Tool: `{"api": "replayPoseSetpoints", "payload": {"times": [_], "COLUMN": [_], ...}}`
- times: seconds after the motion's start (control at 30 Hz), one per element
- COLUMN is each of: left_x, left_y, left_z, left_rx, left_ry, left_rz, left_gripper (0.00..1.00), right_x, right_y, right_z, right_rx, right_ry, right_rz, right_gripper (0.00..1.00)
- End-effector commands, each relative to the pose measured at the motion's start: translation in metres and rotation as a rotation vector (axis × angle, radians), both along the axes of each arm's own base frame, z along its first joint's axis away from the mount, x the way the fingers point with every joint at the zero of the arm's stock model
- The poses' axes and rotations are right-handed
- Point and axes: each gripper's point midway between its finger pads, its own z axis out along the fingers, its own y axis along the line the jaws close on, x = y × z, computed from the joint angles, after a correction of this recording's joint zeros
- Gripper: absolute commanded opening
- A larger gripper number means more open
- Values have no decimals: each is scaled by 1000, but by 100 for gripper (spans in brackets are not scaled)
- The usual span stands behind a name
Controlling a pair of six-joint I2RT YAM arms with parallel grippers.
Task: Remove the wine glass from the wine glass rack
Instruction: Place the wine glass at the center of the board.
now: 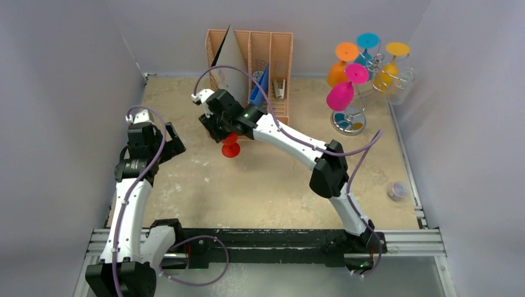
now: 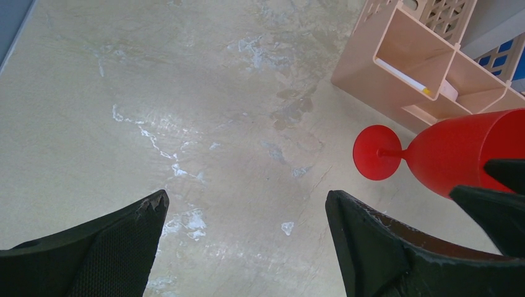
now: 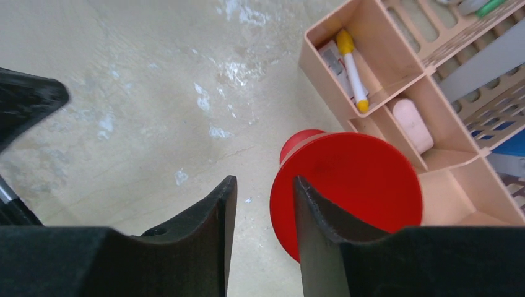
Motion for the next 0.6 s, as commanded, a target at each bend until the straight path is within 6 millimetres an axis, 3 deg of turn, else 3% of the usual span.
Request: {"api": "replayPoseSetpoints", "payload": {"times": [0.0,0.13,0.33,0.47,0.53,0.57], "left_x": [8,8,10,9,9,9], "left_y": [1,0,-4,-4,-4,-4], "left_z": [8,8,8,7,6,6], "left_rx": [-7,-10,-20,-21,-20,-21], "left_ry": [-42,-44,-48,-46,-41,-42], "left_rz": [7,3,-17,-20,-21,-21], "left_gripper": [97,97,98,99,99,99], "right_x": [-3,-10,-30,-65,-80,-81], "right_y": [-1,-12,-44,-74,-103,-113], "right_z": [60,88,132,136,143,134], "right_rx": [62,81,166,200,199,185], "right_ry": [-71,-105,-138,-65,-70,-78], "right_rz": [24,36,-3,4,-24,-50], "right_gripper": [44,50,59,63,76,81]}}
